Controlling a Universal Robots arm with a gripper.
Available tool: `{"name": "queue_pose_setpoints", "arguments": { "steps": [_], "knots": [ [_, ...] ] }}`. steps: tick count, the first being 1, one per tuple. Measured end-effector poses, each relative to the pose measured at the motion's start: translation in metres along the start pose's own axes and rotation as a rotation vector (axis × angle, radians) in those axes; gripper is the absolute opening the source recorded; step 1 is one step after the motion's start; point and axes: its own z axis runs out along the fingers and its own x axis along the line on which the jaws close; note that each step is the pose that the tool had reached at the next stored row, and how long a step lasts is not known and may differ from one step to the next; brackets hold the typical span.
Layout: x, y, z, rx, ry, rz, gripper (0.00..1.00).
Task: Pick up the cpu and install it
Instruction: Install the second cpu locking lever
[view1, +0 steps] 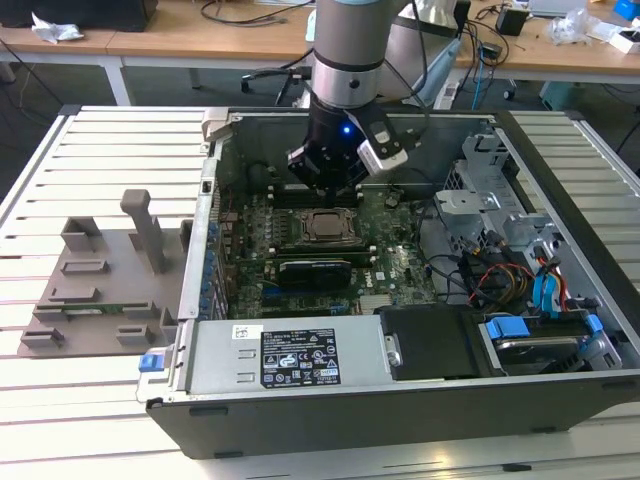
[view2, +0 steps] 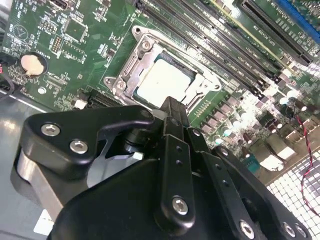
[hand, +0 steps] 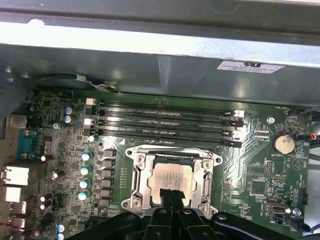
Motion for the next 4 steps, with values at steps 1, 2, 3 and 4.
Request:
{"name": "queue_pose_setpoints", "arguments": {
  "steps": [1,2,3,4],
  "knots": [
    [0.0,0.0,-0.0001,0.0001,0.0,0.0,0.11],
    [0.0,0.0,-0.0002,0.0001,0.0,0.0,0.11],
    [0.0,0.0,-0.0003,0.0001,0.0001,0.0,0.11],
    [0.0,0.0,-0.0003,0.0001,0.0001,0.0,0.11]
  ]
}}
